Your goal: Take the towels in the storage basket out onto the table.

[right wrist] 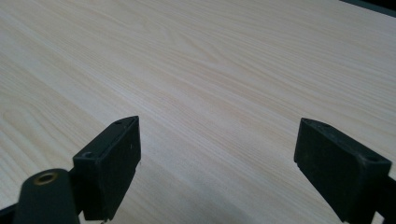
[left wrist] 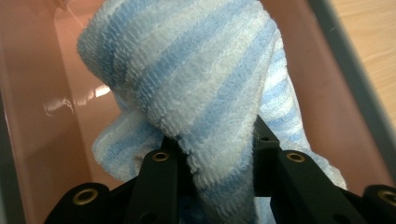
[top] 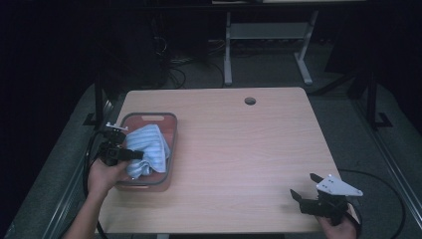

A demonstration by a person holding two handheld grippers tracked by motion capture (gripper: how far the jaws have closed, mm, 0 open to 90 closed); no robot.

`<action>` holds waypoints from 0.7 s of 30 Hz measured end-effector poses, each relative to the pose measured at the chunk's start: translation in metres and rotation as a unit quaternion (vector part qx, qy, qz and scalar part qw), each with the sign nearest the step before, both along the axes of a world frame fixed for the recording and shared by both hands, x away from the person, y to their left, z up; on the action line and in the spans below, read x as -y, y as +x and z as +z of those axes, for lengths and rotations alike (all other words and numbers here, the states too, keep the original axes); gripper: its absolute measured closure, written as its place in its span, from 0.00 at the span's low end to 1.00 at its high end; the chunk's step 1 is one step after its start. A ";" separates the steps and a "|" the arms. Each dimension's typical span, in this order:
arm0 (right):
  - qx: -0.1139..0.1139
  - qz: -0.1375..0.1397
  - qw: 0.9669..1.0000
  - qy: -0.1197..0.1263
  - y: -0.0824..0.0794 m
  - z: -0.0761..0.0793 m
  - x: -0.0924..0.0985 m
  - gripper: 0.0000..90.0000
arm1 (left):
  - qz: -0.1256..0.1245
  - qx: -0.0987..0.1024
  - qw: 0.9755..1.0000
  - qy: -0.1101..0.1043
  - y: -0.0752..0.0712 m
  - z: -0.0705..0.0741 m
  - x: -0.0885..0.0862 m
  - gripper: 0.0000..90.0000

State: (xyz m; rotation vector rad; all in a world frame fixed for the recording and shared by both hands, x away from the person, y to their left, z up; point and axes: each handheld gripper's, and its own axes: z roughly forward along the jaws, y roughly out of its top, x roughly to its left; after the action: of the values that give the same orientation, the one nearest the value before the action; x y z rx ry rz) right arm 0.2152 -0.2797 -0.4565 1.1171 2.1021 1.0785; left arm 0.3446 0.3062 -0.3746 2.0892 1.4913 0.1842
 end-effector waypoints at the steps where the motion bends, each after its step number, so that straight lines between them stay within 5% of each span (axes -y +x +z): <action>1: 0.000 0.000 1.000 0.000 0.000 0.000 0.000 0.16 | -0.002 0.004 1.000 -0.005 -0.001 0.002 0.001 0.77; 21: 0.001 -0.005 1.000 0.000 0.001 0.000 0.002 0.16 | -0.012 0.043 0.998 -0.032 -0.007 0.034 0.002 0.77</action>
State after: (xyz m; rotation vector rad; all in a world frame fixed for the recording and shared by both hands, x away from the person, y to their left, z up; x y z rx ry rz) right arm 0.2160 -0.2817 -0.4566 1.1245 2.0933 1.0756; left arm 0.3376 0.3044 -0.3411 2.0228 1.4020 0.2115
